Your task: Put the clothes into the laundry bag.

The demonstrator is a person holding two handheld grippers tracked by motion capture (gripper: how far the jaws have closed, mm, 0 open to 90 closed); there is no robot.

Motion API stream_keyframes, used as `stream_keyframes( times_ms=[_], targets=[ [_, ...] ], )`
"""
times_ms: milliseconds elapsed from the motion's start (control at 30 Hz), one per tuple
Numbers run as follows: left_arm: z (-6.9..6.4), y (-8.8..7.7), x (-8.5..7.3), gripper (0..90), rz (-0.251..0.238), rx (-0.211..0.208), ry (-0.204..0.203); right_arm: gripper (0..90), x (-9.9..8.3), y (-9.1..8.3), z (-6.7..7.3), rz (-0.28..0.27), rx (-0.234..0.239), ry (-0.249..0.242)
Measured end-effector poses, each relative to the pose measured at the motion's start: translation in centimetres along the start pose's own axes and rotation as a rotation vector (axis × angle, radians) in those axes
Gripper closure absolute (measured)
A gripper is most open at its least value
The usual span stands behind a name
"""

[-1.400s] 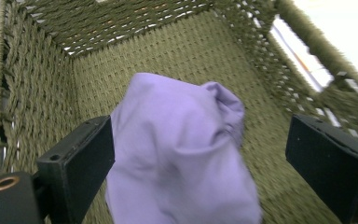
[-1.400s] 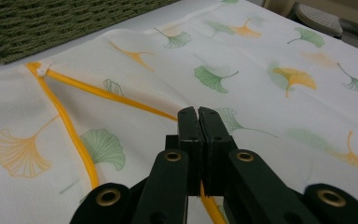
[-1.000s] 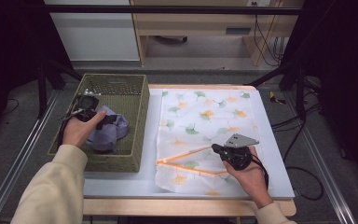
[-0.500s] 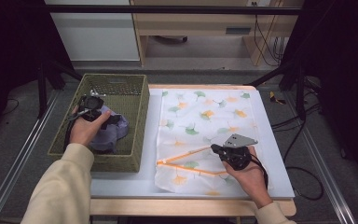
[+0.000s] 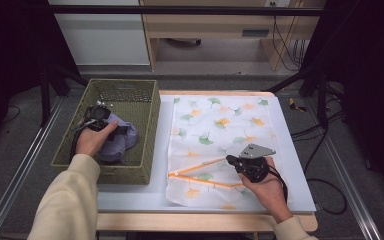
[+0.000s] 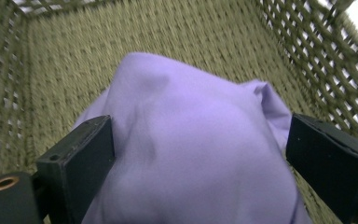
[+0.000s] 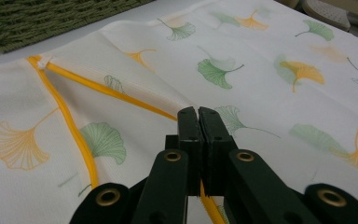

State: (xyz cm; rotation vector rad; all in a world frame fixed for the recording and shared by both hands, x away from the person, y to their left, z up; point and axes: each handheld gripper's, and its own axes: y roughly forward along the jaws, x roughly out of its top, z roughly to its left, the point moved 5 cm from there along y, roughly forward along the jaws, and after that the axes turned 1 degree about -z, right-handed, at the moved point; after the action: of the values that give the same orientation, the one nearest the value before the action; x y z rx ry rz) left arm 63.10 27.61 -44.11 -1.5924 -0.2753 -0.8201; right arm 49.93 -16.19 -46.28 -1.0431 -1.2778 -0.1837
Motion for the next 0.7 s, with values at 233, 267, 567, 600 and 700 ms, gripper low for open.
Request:
stream_keyframes(
  times_ms=[233, 267, 567, 600, 700],
  targets=[
    [-0.1, 1.3, -0.6, 4.9, 0.047, -0.005, 0.051, 88.6, -0.1, 0.1, 0.0, 0.006, 0.005, 0.004],
    [-0.2, 1.4, -0.7, 4.9, 0.051, -0.006, 0.059, 88.6, -0.1, 0.2, 0.0, 0.006, 0.005, 0.004],
    [0.0, 1.5, -0.8, 4.7, 0.057, -0.005, 0.051, 88.6, -0.1, 0.2, 0.1, 0.007, 0.005, 0.004],
    [-0.1, 1.5, -0.8, 4.5, 0.057, -0.004, 0.048, 88.6, -0.1, 0.2, 0.1, 0.007, 0.005, 0.004],
    [-0.2, 1.7, -0.9, 4.1, 0.065, 0.002, 0.064, 88.6, -0.1, 0.2, 0.1, 0.005, 0.005, 0.007]
  ],
)
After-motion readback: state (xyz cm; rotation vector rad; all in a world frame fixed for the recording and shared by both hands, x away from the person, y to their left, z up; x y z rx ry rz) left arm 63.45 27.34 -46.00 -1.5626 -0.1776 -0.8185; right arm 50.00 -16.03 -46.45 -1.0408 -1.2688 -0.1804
